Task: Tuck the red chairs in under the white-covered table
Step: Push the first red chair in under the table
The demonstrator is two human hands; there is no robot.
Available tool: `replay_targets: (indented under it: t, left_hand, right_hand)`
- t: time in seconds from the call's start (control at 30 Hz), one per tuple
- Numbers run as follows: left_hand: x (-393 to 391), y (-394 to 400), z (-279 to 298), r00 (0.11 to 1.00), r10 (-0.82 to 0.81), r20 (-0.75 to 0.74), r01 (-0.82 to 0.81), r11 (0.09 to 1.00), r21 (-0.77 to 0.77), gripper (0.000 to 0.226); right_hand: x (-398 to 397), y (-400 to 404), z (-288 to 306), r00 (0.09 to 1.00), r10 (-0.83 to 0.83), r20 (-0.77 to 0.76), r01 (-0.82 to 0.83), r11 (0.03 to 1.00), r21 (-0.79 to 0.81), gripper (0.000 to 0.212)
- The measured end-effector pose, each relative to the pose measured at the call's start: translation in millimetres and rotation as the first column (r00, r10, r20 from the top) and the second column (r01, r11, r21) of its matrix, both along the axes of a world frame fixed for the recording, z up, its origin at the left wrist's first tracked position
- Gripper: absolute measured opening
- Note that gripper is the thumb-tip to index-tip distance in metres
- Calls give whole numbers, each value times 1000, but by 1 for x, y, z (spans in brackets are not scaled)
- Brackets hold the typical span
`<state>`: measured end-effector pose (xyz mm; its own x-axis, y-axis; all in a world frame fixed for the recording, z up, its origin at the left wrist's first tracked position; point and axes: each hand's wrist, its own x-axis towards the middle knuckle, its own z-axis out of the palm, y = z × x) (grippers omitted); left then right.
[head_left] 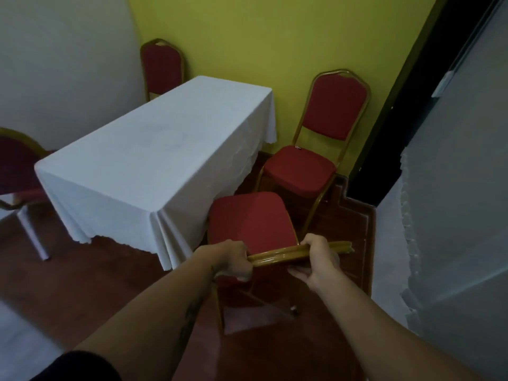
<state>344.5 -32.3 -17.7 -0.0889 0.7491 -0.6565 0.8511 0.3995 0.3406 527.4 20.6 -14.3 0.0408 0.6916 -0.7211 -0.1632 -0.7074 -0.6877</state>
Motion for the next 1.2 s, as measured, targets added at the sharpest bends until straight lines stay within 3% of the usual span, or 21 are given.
replay_targets:
  t: [0.23,0.5,0.63,0.7,0.8,0.87,1.03,1.2]
  left_hand:
    - [53,7,-4,996,77,42,-76,997,-9,22]
    - [43,23,-8,976,198,89,-202,978,42,39]
    - [33,39,-16,962,236,137,-248,965,80,47]
    - [29,48,-19,957,248,152,-266,957,112,53]
    - [23,64,-20,957,251,144,-272,952,144,55]
    - [18,75,-19,957,252,144,-273,951,144,51]
    - [-1,95,-15,969,205,135,-220,970,101,52]
    - [-9,114,-10,973,172,153,-179,983,35,48]
  right_hand:
    - [48,39,-6,988,142,61,-145,988,55,29]
    - [28,88,-5,932,352,90,-361,927,106,16]
    - [14,113,-2,917,381,114,-394,911,122,11]
    - [7,128,-3,925,362,119,-375,920,116,22]
    - [-6,144,-6,964,257,68,-264,956,126,61]
    - [-22,137,-4,979,192,60,-200,965,168,71]
    - [-48,115,-12,956,268,117,-291,913,286,77]
    - [-49,138,-9,940,302,157,-337,892,300,63]
